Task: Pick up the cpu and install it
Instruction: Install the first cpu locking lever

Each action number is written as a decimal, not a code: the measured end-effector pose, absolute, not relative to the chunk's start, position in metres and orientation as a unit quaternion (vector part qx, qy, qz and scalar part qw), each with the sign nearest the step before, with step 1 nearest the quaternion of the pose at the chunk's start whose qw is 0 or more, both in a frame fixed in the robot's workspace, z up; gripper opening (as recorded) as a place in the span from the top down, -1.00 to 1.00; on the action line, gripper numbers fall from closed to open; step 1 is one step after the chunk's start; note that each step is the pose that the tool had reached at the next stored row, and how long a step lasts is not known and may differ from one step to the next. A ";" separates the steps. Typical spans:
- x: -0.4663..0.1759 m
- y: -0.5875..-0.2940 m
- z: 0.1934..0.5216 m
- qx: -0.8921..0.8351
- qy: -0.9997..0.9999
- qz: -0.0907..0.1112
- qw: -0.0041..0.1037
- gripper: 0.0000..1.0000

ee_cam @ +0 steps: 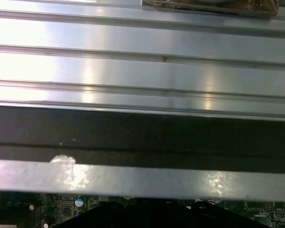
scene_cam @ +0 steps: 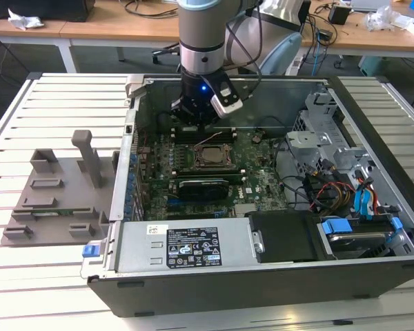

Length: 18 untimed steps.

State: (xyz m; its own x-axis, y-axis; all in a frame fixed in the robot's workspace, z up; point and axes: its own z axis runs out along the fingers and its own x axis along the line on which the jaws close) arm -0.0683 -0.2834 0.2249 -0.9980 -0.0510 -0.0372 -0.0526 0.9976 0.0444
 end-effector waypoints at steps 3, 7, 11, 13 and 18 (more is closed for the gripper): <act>-0.068 -0.283 0.221 -0.026 0.999 0.023 0.018 0.79; -0.068 -0.283 0.217 -0.026 0.999 0.023 0.018 0.79; -0.067 -0.283 0.214 -0.029 0.999 0.023 0.018 0.79; -0.064 -0.283 0.213 -0.029 0.999 0.023 0.018 0.79; -0.057 -0.283 0.209 -0.029 0.999 0.023 0.018 0.79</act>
